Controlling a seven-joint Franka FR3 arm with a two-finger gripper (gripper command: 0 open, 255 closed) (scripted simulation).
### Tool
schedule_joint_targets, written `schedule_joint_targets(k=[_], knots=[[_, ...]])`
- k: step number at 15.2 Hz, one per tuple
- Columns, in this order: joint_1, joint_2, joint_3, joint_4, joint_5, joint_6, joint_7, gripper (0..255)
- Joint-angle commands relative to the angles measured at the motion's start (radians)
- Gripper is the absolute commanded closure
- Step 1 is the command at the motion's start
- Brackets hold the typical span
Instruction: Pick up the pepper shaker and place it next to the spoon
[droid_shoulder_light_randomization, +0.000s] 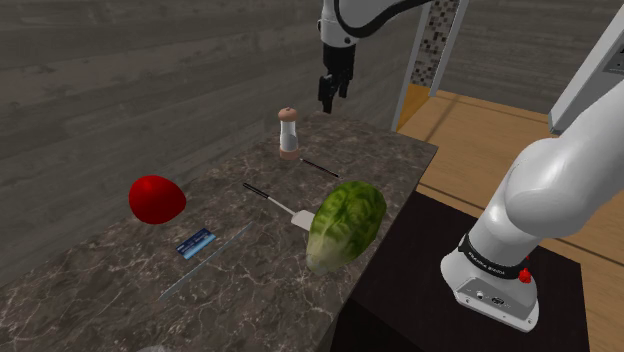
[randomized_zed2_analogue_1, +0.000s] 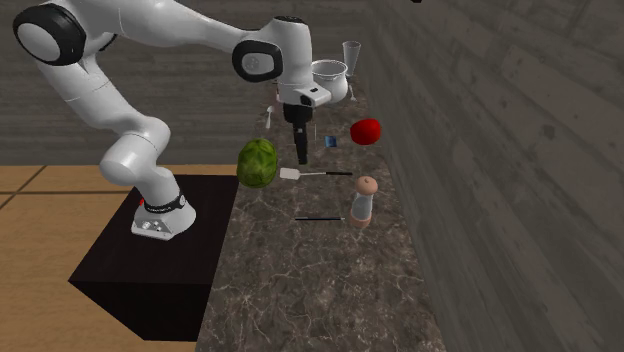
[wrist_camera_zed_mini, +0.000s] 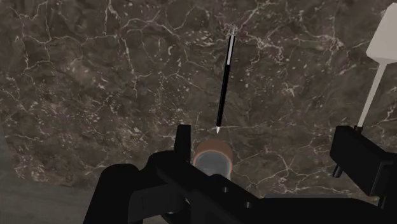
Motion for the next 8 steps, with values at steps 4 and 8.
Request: schedule_joint_targets(k=[4, 8], knots=[[-0.007, 0.204, 0.006, 0.148, -0.035, 0.07, 0.027, 0], [-0.008, 0.357, 0.005, 0.286, -0.062, 0.094, 0.043, 0]])
